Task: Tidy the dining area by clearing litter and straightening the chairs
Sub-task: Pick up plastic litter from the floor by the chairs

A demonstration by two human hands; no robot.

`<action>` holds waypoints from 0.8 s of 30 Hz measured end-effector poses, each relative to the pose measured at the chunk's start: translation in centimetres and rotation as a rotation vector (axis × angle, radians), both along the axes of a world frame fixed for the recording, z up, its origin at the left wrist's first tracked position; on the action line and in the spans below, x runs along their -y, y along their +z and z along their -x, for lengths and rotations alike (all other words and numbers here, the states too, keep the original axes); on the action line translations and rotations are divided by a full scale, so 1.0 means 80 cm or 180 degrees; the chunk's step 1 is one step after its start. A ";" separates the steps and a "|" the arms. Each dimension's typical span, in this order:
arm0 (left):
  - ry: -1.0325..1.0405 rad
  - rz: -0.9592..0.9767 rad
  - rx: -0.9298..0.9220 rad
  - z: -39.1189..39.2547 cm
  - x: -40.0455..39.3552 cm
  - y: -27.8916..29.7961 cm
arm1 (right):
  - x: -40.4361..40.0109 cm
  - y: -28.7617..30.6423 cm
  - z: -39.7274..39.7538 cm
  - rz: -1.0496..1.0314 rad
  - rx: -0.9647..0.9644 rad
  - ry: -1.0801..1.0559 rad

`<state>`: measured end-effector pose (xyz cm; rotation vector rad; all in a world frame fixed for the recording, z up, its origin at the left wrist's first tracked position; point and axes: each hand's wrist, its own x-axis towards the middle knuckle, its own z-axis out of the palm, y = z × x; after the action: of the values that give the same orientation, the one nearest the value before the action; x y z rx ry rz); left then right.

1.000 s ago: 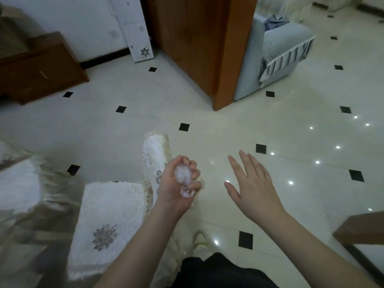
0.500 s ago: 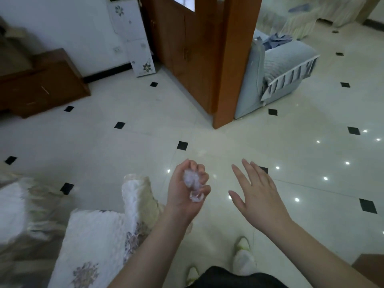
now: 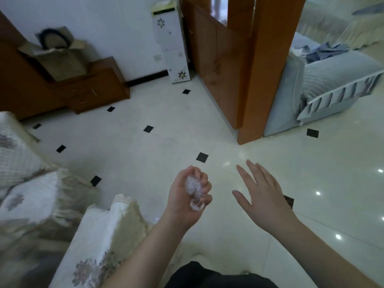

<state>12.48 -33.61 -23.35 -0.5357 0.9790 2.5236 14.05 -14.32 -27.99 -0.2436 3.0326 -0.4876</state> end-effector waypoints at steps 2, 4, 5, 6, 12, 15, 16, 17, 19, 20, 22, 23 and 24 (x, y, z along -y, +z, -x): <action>0.0044 0.0055 0.0049 0.014 0.004 -0.007 | 0.010 0.000 0.029 0.0014 -0.0018 0.0076; 0.0147 0.0038 0.0092 0.032 0.015 -0.012 | 0.024 -0.003 0.060 0.0020 0.0006 0.0195; 0.0238 -0.0003 0.0105 0.043 0.024 -0.015 | 0.034 -0.005 0.076 0.0013 0.0032 0.0272; 0.0337 -0.0063 0.0095 0.054 0.034 -0.017 | 0.045 -0.005 0.092 0.0003 0.0039 0.0350; 0.0820 -0.0276 -0.0087 0.144 0.112 -0.040 | 0.132 -0.004 0.212 -0.0171 0.0106 0.0907; 0.1029 -0.0205 -0.0191 0.181 0.155 -0.042 | 0.178 -0.004 0.268 -0.0322 0.0040 0.1152; 0.1064 -0.0206 -0.0260 0.192 0.169 -0.041 | 0.194 -0.001 0.283 -0.0363 0.0045 0.1225; 0.1087 -0.0211 -0.0349 0.202 0.183 -0.040 | 0.208 0.002 0.298 -0.0383 0.0029 0.1294; 0.1159 -0.0204 -0.0462 0.224 0.210 -0.035 | 0.232 0.003 0.328 -0.0416 -0.0022 0.1425; 0.1203 -0.0210 -0.0502 0.236 0.223 -0.032 | 0.243 0.003 0.343 -0.0389 -0.0038 0.1478; 0.1323 -0.0214 -0.0565 0.259 0.247 -0.028 | 0.261 0.000 0.376 -0.0284 -0.0068 0.1539; 0.1409 -0.0191 -0.0569 0.272 0.256 -0.027 | 0.271 -0.001 0.395 -0.0251 -0.0122 0.1563; 0.1490 -0.0149 -0.0548 0.286 0.264 -0.025 | 0.279 0.001 0.416 -0.0231 -0.0152 0.1585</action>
<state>-10.40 -54.74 -25.35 -0.5982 0.9365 3.0437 -19.21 -36.67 -27.95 -0.9803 2.8650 -0.3308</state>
